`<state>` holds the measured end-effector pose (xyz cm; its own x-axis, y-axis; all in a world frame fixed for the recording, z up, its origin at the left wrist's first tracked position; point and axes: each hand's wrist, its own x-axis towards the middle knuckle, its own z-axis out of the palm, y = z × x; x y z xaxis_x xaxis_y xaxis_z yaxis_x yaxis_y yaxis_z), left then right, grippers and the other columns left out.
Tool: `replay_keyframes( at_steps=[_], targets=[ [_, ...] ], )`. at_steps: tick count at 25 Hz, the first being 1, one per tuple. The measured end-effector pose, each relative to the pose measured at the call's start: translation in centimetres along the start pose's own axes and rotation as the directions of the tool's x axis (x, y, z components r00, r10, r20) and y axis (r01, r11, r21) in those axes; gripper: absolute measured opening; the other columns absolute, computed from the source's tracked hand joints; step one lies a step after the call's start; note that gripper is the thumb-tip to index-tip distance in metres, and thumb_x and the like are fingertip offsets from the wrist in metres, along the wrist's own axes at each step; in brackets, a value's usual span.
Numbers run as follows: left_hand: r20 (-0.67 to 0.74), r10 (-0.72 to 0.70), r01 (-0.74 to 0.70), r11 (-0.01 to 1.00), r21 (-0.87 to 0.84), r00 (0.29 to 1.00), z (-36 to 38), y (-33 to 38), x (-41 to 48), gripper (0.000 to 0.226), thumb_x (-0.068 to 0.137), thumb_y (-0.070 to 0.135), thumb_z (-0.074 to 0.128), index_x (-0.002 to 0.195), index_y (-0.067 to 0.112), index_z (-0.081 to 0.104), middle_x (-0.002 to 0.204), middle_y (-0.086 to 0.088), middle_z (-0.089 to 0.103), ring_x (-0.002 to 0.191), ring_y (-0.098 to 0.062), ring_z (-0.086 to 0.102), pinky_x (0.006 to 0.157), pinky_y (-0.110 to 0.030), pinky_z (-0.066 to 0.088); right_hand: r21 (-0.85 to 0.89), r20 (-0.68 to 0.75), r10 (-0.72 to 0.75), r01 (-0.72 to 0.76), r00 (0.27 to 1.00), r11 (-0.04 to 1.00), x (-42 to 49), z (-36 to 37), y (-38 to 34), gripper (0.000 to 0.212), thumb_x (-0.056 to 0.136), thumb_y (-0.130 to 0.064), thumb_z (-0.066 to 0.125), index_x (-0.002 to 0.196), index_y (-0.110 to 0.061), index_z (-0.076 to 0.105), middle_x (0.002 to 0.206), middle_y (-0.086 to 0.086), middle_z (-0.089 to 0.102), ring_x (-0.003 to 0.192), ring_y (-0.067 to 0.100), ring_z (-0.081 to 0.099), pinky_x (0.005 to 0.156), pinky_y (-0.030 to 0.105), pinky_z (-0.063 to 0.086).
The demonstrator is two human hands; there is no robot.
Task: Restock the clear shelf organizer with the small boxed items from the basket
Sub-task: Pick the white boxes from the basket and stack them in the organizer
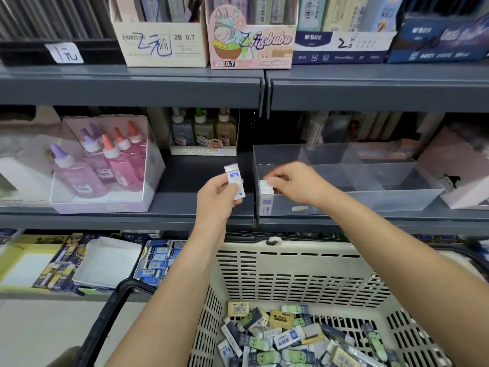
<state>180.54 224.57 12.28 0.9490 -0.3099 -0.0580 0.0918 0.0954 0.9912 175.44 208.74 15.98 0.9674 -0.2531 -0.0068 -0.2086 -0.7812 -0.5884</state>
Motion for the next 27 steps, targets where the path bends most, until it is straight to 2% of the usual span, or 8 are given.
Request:
replay_keyframes(
  at_steps=[4,6,10,14,17,19,21,27],
  targets=[
    [0.016,0.048,-0.049,0.999,0.018,0.999,-0.1,-0.1,-0.2,0.025,0.088,0.004,0.052,0.098,0.022,0.068,0.102,0.004,0.070,0.091,-0.006,0.065,0.072,-0.020,0.052,-0.003,-0.075,0.000,0.000,0.997,1.000,-0.3,-0.6,-0.5,0.023,0.093,-0.025,0.050,0.109,-0.019,0.066,0.108,-0.002,0.067,0.098,0.013,0.059,0.086,0.023,0.043],
    [0.053,0.103,-0.103,0.995,-0.001,0.993,-0.1,0.0,-0.4,0.024,0.088,0.007,0.059,0.105,0.023,0.067,0.104,0.006,0.070,0.090,-0.001,0.065,0.072,-0.016,0.052,0.094,-0.174,-0.011,0.028,0.985,0.995,-0.6,-1.0,-1.3,0.018,0.091,-0.028,0.053,0.100,-0.021,0.068,0.094,-0.005,0.068,0.088,0.010,0.060,0.080,0.023,0.044],
    [0.155,0.244,-0.252,0.967,0.034,0.957,0.2,0.3,-0.9,0.035,0.081,0.000,0.067,0.102,0.027,0.062,0.101,0.008,0.067,0.089,0.001,0.062,0.080,-0.015,0.050,0.248,-0.171,-0.016,0.059,0.985,0.967,-1.2,-1.5,-3.2,0.022,0.081,-0.045,0.063,0.073,-0.026,0.069,0.064,-0.009,0.068,0.061,0.002,0.063,0.059,0.016,0.048],
    [0.172,0.283,-0.296,0.953,0.059,0.944,0.7,0.3,-1.1,0.039,0.077,-0.001,0.070,0.105,0.024,0.058,0.097,0.005,0.063,0.085,-0.002,0.059,0.075,-0.015,0.050,0.349,-0.150,0.024,0.031,0.988,0.937,-1.2,-2.0,-3.4,0.007,0.081,-0.024,0.068,0.074,-0.022,0.069,0.065,-0.004,0.069,0.054,-0.001,0.061,0.051,0.013,0.045],
    [0.184,0.164,-0.213,0.931,0.297,0.969,0.7,-0.4,-0.9,0.057,0.077,0.014,0.075,0.127,0.020,0.048,0.109,0.011,0.055,0.096,-0.003,0.053,0.076,-0.010,0.045,0.459,-0.210,0.074,0.032,0.975,0.888,-0.9,-3.1,-2.4,0.011,0.083,-0.017,0.066,0.075,-0.024,0.065,0.075,0.003,0.071,0.059,0.005,0.066,0.057,0.022,0.048],
    [0.223,0.077,-0.173,0.876,0.449,0.972,0.8,-1.0,-0.9,0.064,0.080,0.020,0.072,0.136,0.016,0.042,0.120,0.012,0.050,0.107,-0.004,0.051,0.086,-0.016,0.043,0.380,-0.265,0.088,0.020,0.960,0.925,-0.4,-3.3,-1.5,0.008,0.083,-0.017,0.064,0.080,-0.024,0.067,0.082,0.007,0.072,0.073,0.016,0.069,0.070,0.031,0.053],
    [0.245,0.062,-0.181,0.847,0.500,0.968,1.0,-1.3,-1.0,0.054,0.085,0.018,0.066,0.135,0.016,0.046,0.126,0.010,0.055,0.108,-0.004,0.054,0.095,-0.025,0.044,0.216,-0.239,0.059,-0.007,0.969,0.976,0.0,-2.6,-0.7,0.011,0.085,-0.020,0.062,0.093,-0.022,0.069,0.088,0.004,0.071,0.085,0.021,0.068,0.082,0.034,0.054],
    [0.252,0.113,-0.235,0.813,0.533,0.961,1.3,-1.4,-1.2,0.037,0.090,0.014,0.058,0.127,0.021,0.055,0.117,0.006,0.064,0.100,-0.007,0.062,0.092,-0.032,0.049,-0.061,-0.049,-0.035,0.032,0.998,0.998,0.5,-0.3,0.3,0.027,0.092,-0.024,0.052,0.116,-0.016,0.062,0.117,0.005,0.064,0.102,0.019,0.061,0.092,0.029,0.047]
  ],
)
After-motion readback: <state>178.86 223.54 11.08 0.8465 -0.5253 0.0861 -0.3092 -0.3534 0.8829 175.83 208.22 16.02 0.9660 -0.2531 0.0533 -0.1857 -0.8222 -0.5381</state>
